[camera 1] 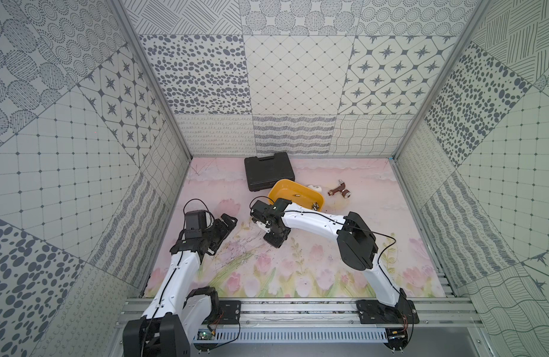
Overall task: Put the bit on the desktop into the storage box
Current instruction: Pick up the screwdriver bit from the center of the board.
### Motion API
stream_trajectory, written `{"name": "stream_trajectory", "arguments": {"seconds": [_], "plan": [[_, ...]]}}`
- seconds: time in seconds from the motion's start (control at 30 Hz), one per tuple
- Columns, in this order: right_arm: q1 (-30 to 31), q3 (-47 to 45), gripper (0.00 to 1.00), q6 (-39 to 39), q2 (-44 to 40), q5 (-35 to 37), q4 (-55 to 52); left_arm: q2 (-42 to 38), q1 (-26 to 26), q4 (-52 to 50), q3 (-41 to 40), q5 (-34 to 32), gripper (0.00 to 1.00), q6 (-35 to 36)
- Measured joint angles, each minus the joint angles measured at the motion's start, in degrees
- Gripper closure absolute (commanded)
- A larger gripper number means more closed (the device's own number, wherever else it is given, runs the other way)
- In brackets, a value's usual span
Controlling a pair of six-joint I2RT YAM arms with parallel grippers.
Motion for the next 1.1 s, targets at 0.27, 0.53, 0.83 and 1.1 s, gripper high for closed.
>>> {"name": "stream_trajectory", "arguments": {"seconds": [0.27,0.53,0.83,1.1], "plan": [[-0.3,1.8,0.64,-0.4,2.1,-0.4,0.1,0.0,0.0,0.0,0.0,-0.5,0.01,0.2],[-0.8,2.0,0.66,-0.7,2.6,-0.9,0.0,0.2,0.1,0.0,0.0,-0.8,0.01,0.2],[-0.9,2.8,0.68,-0.9,3.7,-1.3,0.0,0.5,0.1,0.0,-0.3,-0.8,0.01,0.2],[-1.1,3.7,0.71,-1.1,4.6,-1.4,0.0,0.8,0.1,0.0,-0.3,-0.8,0.01,0.2]]}}
